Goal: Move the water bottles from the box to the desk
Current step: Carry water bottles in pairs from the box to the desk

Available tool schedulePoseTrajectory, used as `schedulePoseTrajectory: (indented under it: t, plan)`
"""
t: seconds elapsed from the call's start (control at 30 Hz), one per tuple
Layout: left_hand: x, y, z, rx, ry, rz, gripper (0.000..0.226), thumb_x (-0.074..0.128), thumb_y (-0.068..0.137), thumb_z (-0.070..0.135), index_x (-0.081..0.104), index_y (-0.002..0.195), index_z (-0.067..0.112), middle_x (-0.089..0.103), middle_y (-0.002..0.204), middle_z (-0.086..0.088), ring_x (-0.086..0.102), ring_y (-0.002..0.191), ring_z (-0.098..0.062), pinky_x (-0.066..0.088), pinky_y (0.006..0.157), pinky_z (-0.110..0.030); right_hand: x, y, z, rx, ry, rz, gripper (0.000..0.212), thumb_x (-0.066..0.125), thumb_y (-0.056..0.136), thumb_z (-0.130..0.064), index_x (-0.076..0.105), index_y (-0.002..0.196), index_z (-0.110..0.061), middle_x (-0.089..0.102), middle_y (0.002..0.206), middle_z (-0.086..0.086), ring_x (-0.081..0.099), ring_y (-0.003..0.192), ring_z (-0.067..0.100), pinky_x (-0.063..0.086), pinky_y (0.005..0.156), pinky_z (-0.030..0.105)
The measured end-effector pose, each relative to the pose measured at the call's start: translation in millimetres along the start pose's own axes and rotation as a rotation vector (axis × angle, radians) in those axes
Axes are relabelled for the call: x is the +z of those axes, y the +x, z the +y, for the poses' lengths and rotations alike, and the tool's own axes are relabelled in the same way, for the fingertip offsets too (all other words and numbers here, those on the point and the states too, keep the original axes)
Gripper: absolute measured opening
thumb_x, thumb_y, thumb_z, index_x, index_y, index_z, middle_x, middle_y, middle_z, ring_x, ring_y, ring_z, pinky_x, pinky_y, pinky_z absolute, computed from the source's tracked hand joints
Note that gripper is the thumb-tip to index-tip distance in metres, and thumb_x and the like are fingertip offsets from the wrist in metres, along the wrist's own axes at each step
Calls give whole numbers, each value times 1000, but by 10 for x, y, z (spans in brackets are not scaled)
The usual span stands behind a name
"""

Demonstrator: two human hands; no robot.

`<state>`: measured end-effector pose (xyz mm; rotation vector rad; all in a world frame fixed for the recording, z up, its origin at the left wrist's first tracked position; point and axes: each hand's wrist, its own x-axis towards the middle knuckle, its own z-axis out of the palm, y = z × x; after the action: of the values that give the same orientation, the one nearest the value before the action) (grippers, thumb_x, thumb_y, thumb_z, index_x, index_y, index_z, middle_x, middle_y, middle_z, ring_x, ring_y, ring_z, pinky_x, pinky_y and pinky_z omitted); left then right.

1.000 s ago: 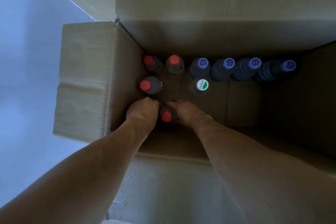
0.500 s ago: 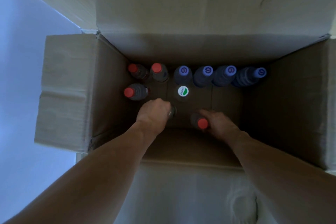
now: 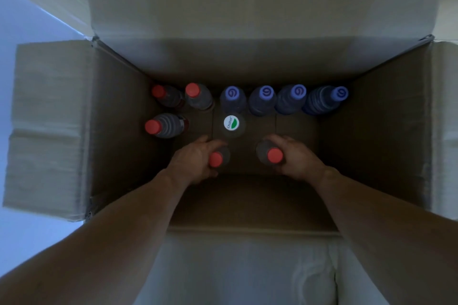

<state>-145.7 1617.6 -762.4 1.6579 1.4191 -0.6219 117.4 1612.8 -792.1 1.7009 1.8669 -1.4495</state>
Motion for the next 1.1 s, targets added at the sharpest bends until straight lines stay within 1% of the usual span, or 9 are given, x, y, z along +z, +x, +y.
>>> schedulePoseTrajectory:
  t: [0.2, 0.4, 0.57, 0.63, 0.7, 0.8, 0.87, 0.97, 1.1]
  plan:
    - [35, 218, -148, 63, -99, -32, 97, 90, 69, 18, 40, 151, 31, 47, 147, -3, 47, 134, -25, 36, 112, -34, 63, 96, 60, 46, 80, 21, 98, 89, 66, -9, 40, 149, -26, 51, 143, 9, 48, 131, 29, 38, 108, 30]
    - [93, 366, -209, 117, -150, 5, 90, 91, 68, 14, 47, 147, 23, 54, 144, -3, 50, 132, -23, 37, 110, -28, 103, 159, 122, 40, 148, 85, 82, 89, 64, -5, 54, 136, -21, 62, 131, 6, 55, 123, 26, 46, 102, 36]
    - [23, 295, -231, 149, -265, 43, 82, 94, 63, 14, 58, 136, 20, 59, 134, -2, 54, 124, -19, 38, 102, -21, 88, 94, 91, 54, 220, 95, 81, 90, 64, -6, 55, 135, -19, 62, 131, 5, 53, 124, 21, 40, 101, 25]
    - [-55, 181, -235, 147, -293, 20, 80, 95, 61, 13, 60, 133, 19, 60, 131, 0, 55, 122, -17, 40, 106, -26, 53, 18, 38, 58, 260, 112, 79, 91, 62, -4, 57, 132, -17, 62, 127, 4, 55, 122, 22, 40, 100, 23]
    - [-156, 30, -234, 133, -375, 17, 73, 95, 60, 12, 63, 125, 21, 65, 122, 5, 59, 116, -13, 43, 106, -32, -14, -86, -43, 68, 306, 122, 76, 91, 62, -3, 58, 128, -17, 63, 123, 4, 57, 120, 24, 43, 104, 30]
    - [-388, -235, -187, 95, -522, -7, 61, 94, 63, 11, 63, 115, 24, 69, 109, 9, 64, 105, -6, 48, 101, -31, -205, -258, -213, 81, 359, 125, 71, 92, 60, -5, 59, 121, -19, 65, 122, 7, 58, 120, 26, 42, 108, 42]
    - [-595, -403, -132, 78, -603, -1, 57, 90, 68, 9, 63, 116, 22, 71, 110, 4, 66, 105, -10, 49, 102, -34, -382, -388, -356, 87, 422, 146, 68, 94, 59, -7, 59, 114, -24, 67, 118, 6, 61, 116, 25, 43, 108, 44]
    - [-944, -651, -21, 48, -790, 37, 52, 82, 70, -4, 64, 114, 17, 73, 109, -6, 67, 107, -21, 49, 104, -44, -697, -582, -587, 107, 437, 153, 61, 93, 59, -15, 61, 109, -30, 69, 110, -6, 64, 109, 16, 46, 104, 36]
    - [-1414, -963, 159, 47, -1026, 9, 41, 75, 72, -5, 68, 105, 18, 76, 99, 1, 67, 104, -21, 46, 98, -42, -1134, -828, -912, 98, 584, 106, 54, 84, 67, -4, 66, 115, -21, 72, 111, 0, 65, 110, 20, 45, 107, 47]
